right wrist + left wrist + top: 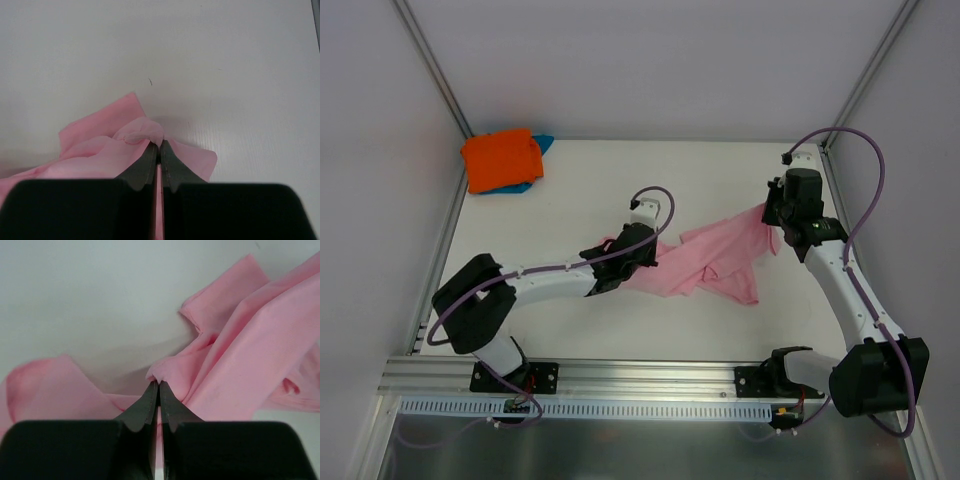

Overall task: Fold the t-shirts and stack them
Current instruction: Flatten out the tshirt

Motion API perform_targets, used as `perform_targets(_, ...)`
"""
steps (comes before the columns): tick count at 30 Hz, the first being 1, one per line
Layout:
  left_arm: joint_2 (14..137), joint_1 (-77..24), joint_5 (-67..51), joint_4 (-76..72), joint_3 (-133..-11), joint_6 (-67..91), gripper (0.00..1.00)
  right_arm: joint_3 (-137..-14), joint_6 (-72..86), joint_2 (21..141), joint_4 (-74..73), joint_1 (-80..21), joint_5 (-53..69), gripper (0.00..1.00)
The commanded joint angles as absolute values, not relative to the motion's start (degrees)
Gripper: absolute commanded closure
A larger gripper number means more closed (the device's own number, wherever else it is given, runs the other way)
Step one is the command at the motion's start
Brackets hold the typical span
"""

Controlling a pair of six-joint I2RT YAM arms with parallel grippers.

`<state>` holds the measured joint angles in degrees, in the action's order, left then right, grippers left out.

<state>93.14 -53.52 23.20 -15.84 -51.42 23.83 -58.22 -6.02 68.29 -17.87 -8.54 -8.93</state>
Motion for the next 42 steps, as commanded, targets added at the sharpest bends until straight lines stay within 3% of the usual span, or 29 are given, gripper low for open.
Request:
perform_targets(1,84.7,-52.8,29.3,-15.3,-51.2,20.7,1.0,-58.9,-5.9,65.8,-18.2,-8.2,-9.0,0.99)
perform_targets(13,68.0,-52.8,34.5,-8.4,-49.7,16.0,1.0,-61.3,-7.1,58.0,-24.0,-8.2,-10.2,0.99)
perform_targets(27,67.5,-52.8,36.9,-3.9,-49.3,16.4,0.99,-61.3,-7.6,55.9,-25.0,-8.2,-10.7,1.0)
perform_targets(28,67.8,-52.8,37.4,-3.4,-49.6,16.3,0.97,-61.3,-7.6,55.8,-25.0,-8.2,-10.8,1.0)
perform_targets(31,67.9,-52.8,37.6,-2.6,-49.1,16.8,0.45,-60.9,-7.6,55.6,-25.0,-8.2,-10.5,1.0)
perform_targets(33,67.9,-52.8,37.7,-2.8,-48.3,17.6,0.17,-60.8,-7.5,55.8,-24.9,-8.2,-10.5,0.99)
perform_targets(36,68.1,-52.7,37.1,-3.5,-47.6,18.5,0.09,-60.8,-7.6,56.0,-25.0,-8.2,-10.5,0.99)
perform_targets(42,70.5,-52.0,33.2,-5.4,-47.0,19.7,0.08,-60.5,-7.6,56.2,-24.6,-8.2,-10.5,0.99)
